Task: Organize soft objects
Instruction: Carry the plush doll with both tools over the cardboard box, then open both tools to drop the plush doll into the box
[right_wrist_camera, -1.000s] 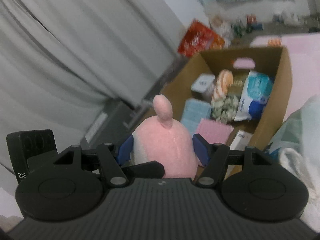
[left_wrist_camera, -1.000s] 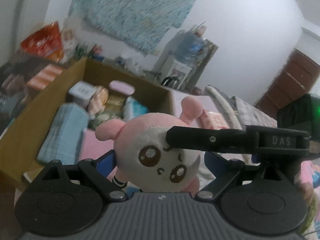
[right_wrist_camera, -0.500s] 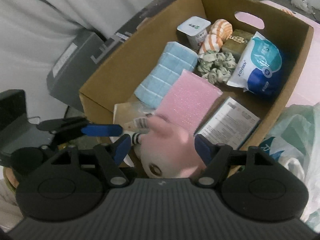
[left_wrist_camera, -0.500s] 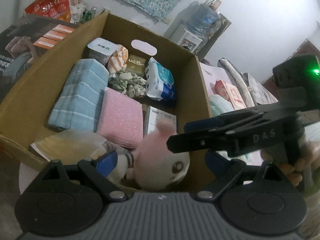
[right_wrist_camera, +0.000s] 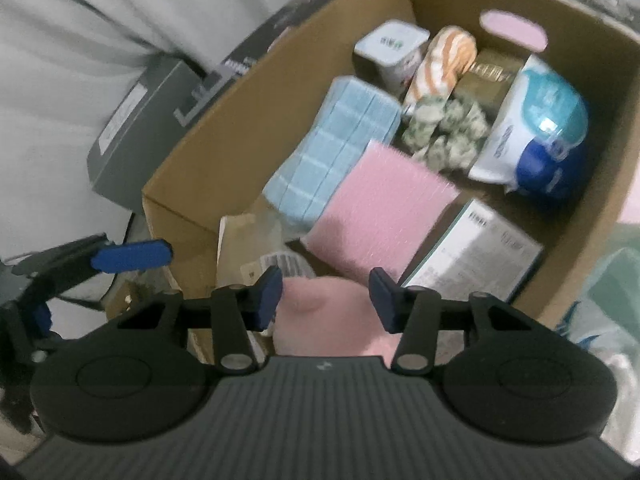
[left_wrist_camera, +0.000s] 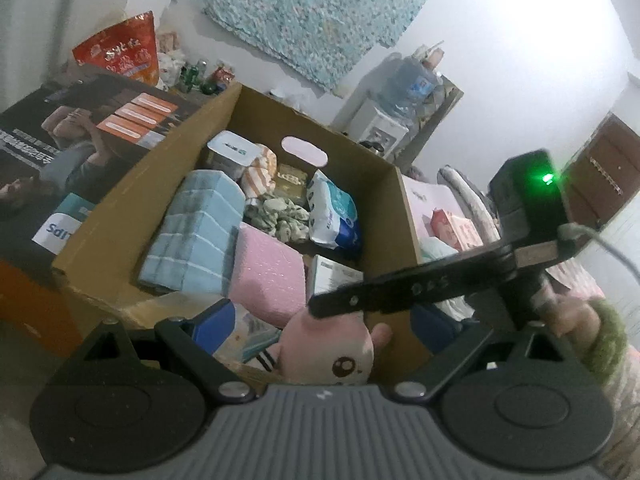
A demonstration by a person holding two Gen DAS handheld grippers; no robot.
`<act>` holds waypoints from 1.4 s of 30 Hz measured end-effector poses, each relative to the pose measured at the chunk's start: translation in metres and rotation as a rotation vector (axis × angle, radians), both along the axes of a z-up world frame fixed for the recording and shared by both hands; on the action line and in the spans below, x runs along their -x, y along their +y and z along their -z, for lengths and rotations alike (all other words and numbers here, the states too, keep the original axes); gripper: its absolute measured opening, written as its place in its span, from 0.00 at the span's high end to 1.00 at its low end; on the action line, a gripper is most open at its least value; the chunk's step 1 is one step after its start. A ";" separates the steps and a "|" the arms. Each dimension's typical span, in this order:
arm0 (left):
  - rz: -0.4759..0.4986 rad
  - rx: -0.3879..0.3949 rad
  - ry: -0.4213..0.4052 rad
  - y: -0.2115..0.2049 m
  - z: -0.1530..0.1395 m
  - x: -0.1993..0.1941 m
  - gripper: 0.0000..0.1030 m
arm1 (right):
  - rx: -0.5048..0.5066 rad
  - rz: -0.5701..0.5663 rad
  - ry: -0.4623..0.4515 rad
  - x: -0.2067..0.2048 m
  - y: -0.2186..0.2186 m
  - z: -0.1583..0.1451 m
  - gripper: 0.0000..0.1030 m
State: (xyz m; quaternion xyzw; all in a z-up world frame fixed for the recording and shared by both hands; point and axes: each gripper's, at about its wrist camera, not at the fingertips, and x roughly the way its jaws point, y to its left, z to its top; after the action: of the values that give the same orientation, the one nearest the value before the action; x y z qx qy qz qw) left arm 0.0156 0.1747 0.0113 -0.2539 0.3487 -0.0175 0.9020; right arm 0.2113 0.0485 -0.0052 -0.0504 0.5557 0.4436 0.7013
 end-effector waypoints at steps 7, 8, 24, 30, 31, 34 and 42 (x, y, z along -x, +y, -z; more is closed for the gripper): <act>-0.029 -0.015 -0.018 0.009 -0.004 0.010 0.07 | -0.015 0.015 0.025 0.002 0.001 0.007 0.53; -0.032 -0.018 -0.022 0.009 -0.005 0.012 0.07 | -0.016 0.019 0.028 0.002 0.000 0.009 0.53; -0.041 -0.067 -0.097 0.004 -0.017 0.031 0.04 | -0.381 0.258 -0.037 0.031 -0.078 -0.026 0.25; -0.009 -0.119 -0.121 -0.007 -0.024 0.035 0.01 | -0.458 0.424 -0.170 0.074 -0.131 -0.035 0.13; -0.007 -0.138 -0.120 -0.011 -0.025 0.036 0.01 | -0.449 0.451 -0.194 0.080 -0.138 -0.036 0.12; -0.009 -0.195 -0.119 -0.021 -0.028 0.038 0.00 | -0.350 0.555 -0.308 0.100 -0.158 -0.040 0.08; -0.010 -0.245 -0.096 -0.040 -0.031 0.035 0.00 | -0.009 0.750 -0.583 0.132 -0.173 -0.036 0.01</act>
State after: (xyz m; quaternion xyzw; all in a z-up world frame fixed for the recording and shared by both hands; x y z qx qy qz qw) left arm -0.0193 0.1350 0.0420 -0.1426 0.3034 0.0177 0.9420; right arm 0.0794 -0.1244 0.0303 0.0345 0.3138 0.1295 0.9400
